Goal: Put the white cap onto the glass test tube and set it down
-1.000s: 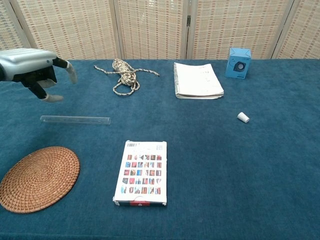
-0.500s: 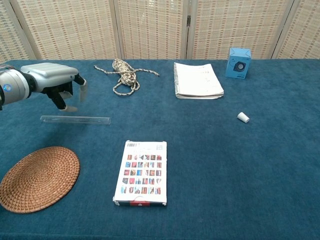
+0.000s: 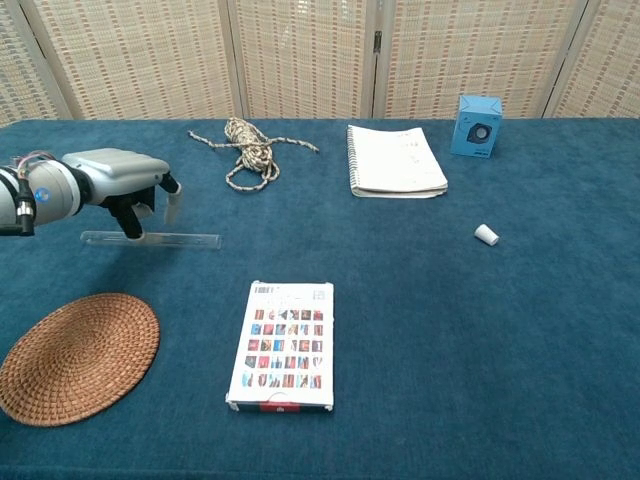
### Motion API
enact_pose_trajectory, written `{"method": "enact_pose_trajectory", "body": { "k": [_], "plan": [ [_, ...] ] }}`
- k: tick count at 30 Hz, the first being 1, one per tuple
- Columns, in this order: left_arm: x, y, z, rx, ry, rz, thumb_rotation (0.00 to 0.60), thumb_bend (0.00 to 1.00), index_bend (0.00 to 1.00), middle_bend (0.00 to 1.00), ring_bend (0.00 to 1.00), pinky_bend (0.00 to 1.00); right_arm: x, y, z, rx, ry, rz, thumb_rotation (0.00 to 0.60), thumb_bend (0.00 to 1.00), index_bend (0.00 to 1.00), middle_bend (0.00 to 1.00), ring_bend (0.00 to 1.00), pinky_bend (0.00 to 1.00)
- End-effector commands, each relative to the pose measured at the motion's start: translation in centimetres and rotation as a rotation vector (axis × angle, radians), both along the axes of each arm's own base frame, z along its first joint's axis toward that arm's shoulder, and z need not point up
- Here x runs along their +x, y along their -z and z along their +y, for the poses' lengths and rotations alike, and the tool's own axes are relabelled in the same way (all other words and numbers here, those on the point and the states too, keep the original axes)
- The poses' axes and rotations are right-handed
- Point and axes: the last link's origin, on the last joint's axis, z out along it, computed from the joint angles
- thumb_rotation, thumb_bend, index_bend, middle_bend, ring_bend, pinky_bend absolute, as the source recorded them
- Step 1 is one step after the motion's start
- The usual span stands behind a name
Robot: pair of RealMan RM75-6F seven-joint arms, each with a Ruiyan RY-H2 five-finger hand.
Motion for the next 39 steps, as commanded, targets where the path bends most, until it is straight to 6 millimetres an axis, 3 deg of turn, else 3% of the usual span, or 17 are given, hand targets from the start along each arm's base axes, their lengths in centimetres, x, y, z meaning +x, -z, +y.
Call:
{"method": "enact_pose_trajectory", "body": {
  "k": [1,39],
  "plan": [
    [0.2,0.3,0.0,-0.006,-0.002,0.003,0.600,0.28,0.46,0.94,0.91,1.00,0.0,0.0,0.0,-0.001,0.000,0.000,0.600,0.26,0.25,0.32,0.16,0.19],
    [0.7,1.4,0.6,-0.032,-0.063,0.042,0.600,0.28,0.48,0.94,0.91,1.00,-0.8,-0.5,0.5,-0.020,0.020,-0.005,0.600,0.26,0.25,0.32,0.16,0.19]
  ]
}}
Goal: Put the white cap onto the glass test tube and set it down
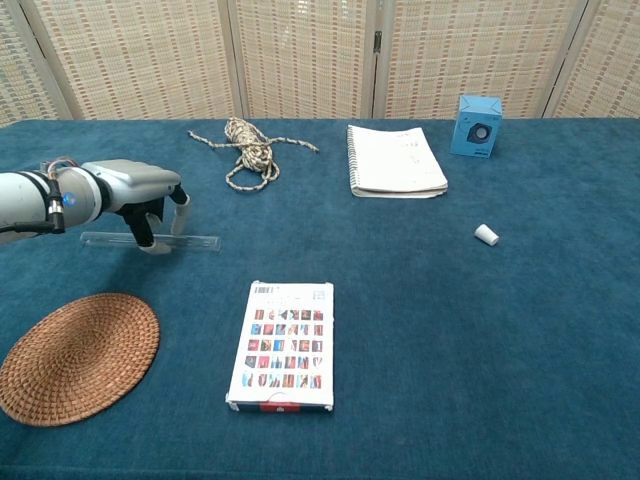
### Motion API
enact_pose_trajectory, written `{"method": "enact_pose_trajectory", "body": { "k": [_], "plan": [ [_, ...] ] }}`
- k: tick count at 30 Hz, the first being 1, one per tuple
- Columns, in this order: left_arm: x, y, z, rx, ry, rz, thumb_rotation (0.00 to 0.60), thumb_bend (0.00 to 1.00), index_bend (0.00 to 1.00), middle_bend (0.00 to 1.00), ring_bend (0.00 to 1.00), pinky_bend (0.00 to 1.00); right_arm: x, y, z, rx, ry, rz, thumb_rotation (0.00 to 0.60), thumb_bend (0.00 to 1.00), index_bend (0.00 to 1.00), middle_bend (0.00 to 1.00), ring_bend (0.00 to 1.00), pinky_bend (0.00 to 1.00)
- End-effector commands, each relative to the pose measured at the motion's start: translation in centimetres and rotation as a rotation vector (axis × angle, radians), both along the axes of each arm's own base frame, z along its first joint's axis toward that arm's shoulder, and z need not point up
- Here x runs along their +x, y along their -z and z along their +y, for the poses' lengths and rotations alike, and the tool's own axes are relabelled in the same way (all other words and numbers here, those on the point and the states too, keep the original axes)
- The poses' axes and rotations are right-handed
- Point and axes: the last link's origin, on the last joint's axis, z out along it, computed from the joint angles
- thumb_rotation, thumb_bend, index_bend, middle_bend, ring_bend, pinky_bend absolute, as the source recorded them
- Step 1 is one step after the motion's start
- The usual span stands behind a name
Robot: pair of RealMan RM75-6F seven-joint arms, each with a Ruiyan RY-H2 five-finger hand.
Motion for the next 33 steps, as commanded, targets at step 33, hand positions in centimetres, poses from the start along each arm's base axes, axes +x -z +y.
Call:
{"method": "enact_pose_trajectory", "body": {
  "k": [33],
  "plan": [
    [0.3,-2.9,-1.5,0.055,0.104,-0.106,0.600,0.40,0.60,0.99,0.94,1.00,2.0,-0.3,-1.7,-0.014,-0.050,0.050,0.600,0.46,0.26,0.40,0.31,0.36]
  ]
}}
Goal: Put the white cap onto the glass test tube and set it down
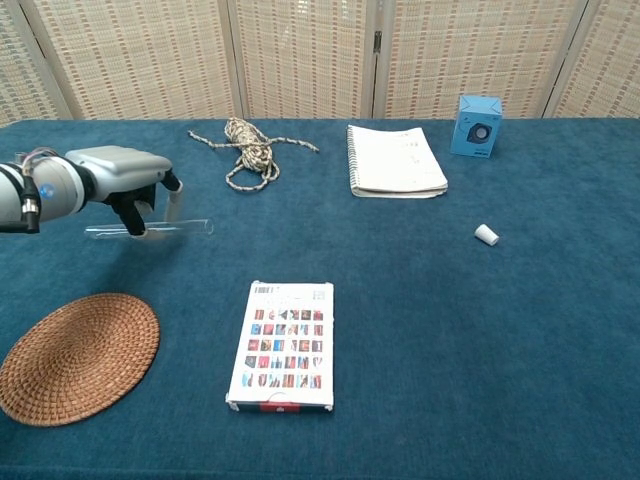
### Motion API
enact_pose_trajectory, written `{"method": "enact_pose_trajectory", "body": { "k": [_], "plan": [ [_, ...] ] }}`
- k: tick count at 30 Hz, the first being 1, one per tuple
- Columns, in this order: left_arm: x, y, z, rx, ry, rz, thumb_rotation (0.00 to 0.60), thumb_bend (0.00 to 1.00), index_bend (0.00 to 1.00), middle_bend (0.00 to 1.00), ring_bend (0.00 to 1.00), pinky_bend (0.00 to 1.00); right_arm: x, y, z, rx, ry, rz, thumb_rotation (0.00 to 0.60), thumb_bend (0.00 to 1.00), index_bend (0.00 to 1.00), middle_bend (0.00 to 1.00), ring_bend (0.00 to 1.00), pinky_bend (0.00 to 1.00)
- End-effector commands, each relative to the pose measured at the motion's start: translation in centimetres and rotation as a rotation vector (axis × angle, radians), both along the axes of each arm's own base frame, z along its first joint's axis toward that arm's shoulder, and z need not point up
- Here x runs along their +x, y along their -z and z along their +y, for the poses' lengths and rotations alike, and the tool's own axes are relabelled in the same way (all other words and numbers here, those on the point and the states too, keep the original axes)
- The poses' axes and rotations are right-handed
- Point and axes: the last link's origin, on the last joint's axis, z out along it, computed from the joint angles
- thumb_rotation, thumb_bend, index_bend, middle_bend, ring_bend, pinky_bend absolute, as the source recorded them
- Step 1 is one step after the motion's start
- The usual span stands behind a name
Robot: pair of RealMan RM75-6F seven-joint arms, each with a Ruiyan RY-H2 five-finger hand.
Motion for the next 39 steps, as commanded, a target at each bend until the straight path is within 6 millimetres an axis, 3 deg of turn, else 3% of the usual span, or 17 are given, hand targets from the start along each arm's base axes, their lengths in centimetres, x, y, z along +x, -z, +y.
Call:
{"method": "enact_pose_trajectory", "body": {
  "k": [1,4,9,12,15,23,31,39],
  "plan": [
    [0.6,-1.4,-1.0,0.014,0.050,-0.061,0.600,0.40,0.60,0.99,0.94,1.00,1.3,0.1,-1.4,0.012,-0.030,0.027,0.600,0.48,0.26,0.41,0.34,0.39],
    [1.4,-2.1,-1.7,0.016,0.084,-0.092,0.600,0.40,0.60,0.99,0.94,1.00,2.5,0.5,-3.0,0.047,-0.045,0.040,0.600,0.52,0.26,0.48,0.47,0.54],
    [2.5,-2.9,-3.0,0.012,0.139,-0.111,0.600,0.40,0.60,0.99,0.94,1.00,4.3,2.4,-6.0,0.156,-0.046,0.034,0.600,0.61,0.26,0.76,0.79,0.85],
    [2.9,-3.2,-3.5,0.004,0.155,-0.113,0.600,0.40,0.60,0.99,0.94,1.00,4.8,3.7,-7.4,0.236,-0.015,0.019,0.600,0.67,0.26,0.88,0.90,0.94],
    [3.5,-3.5,-4.0,0.002,0.168,-0.116,0.600,0.40,0.60,0.99,0.94,1.00,5.5,5.4,-9.3,0.309,0.002,0.024,0.600,0.73,0.26,0.94,0.96,0.98],
    [4.2,-4.3,-4.7,0.005,0.181,-0.127,0.600,0.40,0.59,0.99,0.94,1.00,6.4,8.9,-13.4,0.427,0.056,0.034,0.600,0.89,0.26,1.00,1.00,1.00],
    [4.3,-4.4,-5.2,0.001,0.178,-0.123,0.600,0.40,0.59,0.99,0.94,1.00,7.1,12.7,-16.8,0.504,0.100,0.049,0.600,0.91,0.26,1.00,1.00,1.00],
    [4.4,-4.1,-5.4,-0.003,0.193,-0.110,0.600,0.40,0.60,0.99,0.94,1.00,7.5,15.9,-18.8,0.575,0.136,0.071,0.600,0.91,0.26,1.00,1.00,1.00]
  ]
}}
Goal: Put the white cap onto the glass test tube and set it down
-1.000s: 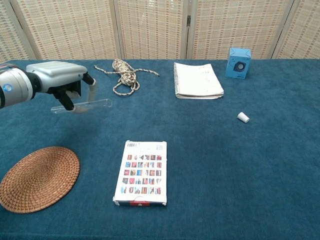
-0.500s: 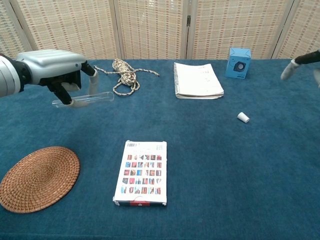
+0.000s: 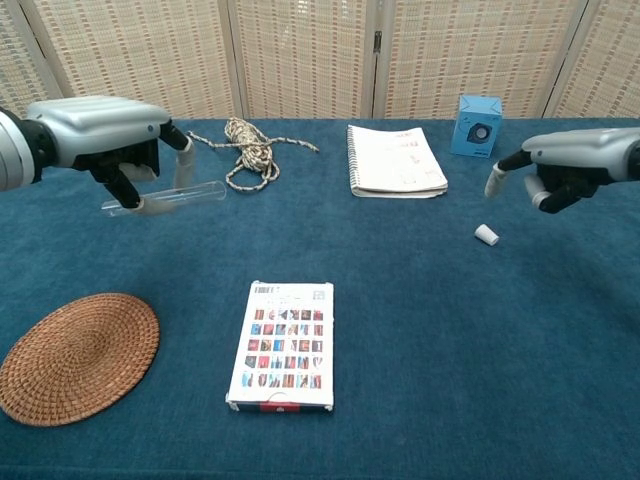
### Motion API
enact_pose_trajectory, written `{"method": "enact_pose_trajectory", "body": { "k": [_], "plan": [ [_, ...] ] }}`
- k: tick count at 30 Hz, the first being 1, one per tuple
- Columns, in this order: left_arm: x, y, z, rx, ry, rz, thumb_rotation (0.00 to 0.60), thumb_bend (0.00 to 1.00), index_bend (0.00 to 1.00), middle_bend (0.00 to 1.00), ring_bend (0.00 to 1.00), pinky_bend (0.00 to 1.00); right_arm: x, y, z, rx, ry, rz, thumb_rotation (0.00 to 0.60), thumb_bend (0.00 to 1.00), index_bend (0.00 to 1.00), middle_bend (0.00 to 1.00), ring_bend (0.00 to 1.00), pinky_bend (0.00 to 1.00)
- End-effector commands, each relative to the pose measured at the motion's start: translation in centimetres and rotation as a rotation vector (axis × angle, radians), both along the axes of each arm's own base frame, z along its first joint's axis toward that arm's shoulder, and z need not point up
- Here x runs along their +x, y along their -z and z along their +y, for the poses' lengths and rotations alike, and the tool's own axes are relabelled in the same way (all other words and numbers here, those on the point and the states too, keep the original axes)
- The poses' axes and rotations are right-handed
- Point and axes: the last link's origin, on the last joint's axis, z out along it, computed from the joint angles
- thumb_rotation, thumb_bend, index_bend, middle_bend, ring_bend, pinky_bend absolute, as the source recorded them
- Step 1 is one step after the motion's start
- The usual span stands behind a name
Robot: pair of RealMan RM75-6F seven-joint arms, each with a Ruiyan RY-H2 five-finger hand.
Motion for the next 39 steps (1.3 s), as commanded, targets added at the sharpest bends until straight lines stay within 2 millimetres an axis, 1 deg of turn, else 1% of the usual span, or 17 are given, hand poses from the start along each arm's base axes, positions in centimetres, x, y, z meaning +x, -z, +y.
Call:
{"method": "enact_pose_trajectory", "body": {
  "k": [1,4,8,16,24,33,39],
  "plan": [
    [0.0,0.2,-0.2,-0.009,0.002,0.001,0.600,0.40,0.60,0.99,0.94,1.00,0.0,1.6,-0.5,0.038,0.010,0.024,0.600,0.91,0.26,1.00,1.00,1.00],
    [-0.1,0.3,-0.4,-0.009,0.006,0.006,0.600,0.40,0.60,0.99,0.94,1.00,-0.1,2.5,-0.9,0.050,0.020,0.033,0.600,0.91,0.26,1.00,1.00,1.00],
    [-0.3,0.2,-0.5,-0.011,0.003,0.007,0.600,0.40,0.60,0.99,0.94,1.00,-0.1,3.2,-1.3,0.057,0.023,0.046,0.600,0.91,0.27,1.00,1.00,1.00],
    [-0.6,0.2,-0.6,-0.021,-0.002,0.006,0.600,0.40,0.60,0.99,0.94,1.00,-0.6,3.5,-1.9,0.047,0.039,0.062,0.600,0.91,0.28,1.00,1.00,1.00],
    [-0.5,0.4,-0.6,-0.025,0.000,0.002,0.600,0.40,0.59,0.99,0.94,1.00,-0.8,3.5,-1.9,0.050,0.041,0.071,0.600,0.91,0.30,1.00,1.00,1.00],
    [-0.5,0.7,-0.7,-0.030,0.000,0.003,0.600,0.40,0.60,0.99,0.94,1.00,-1.2,2.7,-0.6,0.039,0.033,0.068,0.600,0.91,0.32,1.00,1.00,1.00],
    [-0.6,1.0,-0.8,-0.035,0.004,-0.003,0.600,0.40,0.60,0.99,0.94,1.00,-1.7,1.4,1.1,0.029,0.019,0.088,0.600,0.91,0.33,1.00,1.00,1.00]
  ]
}}
